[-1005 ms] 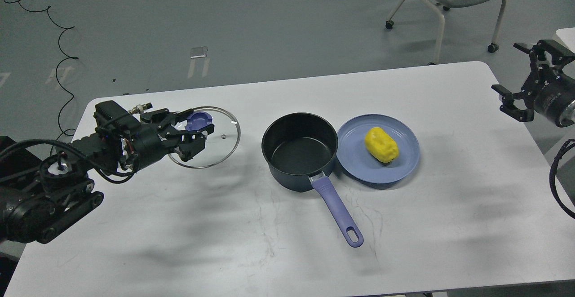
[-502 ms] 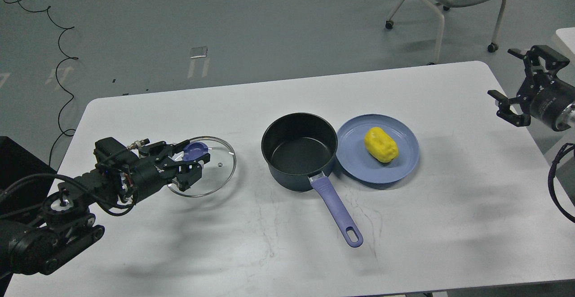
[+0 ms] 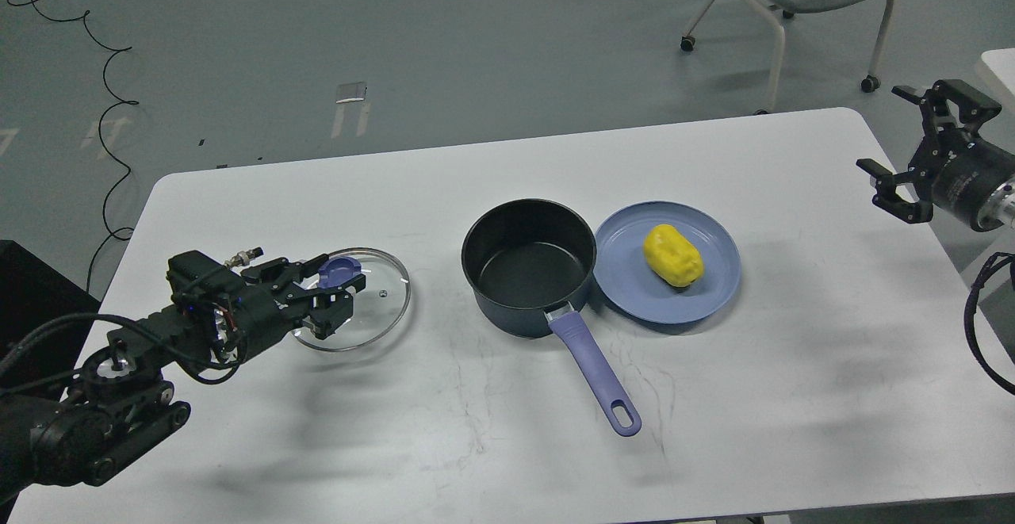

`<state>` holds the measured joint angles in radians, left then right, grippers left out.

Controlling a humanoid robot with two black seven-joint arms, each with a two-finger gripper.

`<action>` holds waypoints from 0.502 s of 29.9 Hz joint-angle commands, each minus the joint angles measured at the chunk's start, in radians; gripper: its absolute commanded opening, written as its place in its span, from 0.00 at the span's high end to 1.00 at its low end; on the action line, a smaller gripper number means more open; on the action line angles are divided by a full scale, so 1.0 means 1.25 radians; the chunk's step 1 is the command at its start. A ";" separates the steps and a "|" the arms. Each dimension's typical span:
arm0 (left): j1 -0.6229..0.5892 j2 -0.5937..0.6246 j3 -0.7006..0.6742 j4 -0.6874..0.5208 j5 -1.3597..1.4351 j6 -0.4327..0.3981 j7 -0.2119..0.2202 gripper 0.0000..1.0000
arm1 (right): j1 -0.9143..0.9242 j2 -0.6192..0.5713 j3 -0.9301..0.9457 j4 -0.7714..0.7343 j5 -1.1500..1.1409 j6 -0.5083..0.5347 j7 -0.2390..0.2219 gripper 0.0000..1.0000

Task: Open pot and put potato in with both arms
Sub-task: 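Lower the lid onto the table beside the saucepan, nearer the robot, then release the lid and raise the left arm away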

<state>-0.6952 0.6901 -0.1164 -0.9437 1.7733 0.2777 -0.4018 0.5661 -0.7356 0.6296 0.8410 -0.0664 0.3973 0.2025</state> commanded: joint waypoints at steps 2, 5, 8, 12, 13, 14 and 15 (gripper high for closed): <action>0.000 -0.005 0.000 0.006 0.000 0.000 0.000 0.34 | 0.001 0.002 -0.001 0.001 -0.001 0.000 0.000 0.00; 0.000 -0.004 0.000 0.012 0.000 0.000 -0.001 0.31 | 0.004 0.002 -0.001 0.000 -0.001 0.001 0.000 0.00; 0.000 -0.006 0.000 0.020 -0.001 -0.001 -0.001 0.20 | 0.005 0.001 -0.002 0.000 -0.001 0.001 0.000 0.00; 0.009 -0.007 0.000 0.022 -0.002 -0.004 -0.001 0.08 | 0.007 0.001 -0.003 0.000 -0.005 0.002 -0.001 0.00; 0.011 -0.007 0.000 0.022 -0.001 -0.004 -0.001 0.06 | 0.009 0.001 -0.003 0.000 -0.006 0.002 -0.001 0.00; 0.013 -0.007 0.000 0.022 -0.002 -0.004 -0.001 0.06 | 0.009 0.001 -0.003 0.000 -0.006 0.004 -0.001 0.00; 0.014 -0.007 0.000 0.022 -0.002 -0.004 -0.001 0.06 | 0.010 0.001 -0.003 0.000 -0.006 0.004 -0.001 0.00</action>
<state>-0.6833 0.6812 -0.1165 -0.9159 1.7707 0.2740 -0.4035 0.5755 -0.7342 0.6260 0.8406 -0.0719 0.4005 0.2024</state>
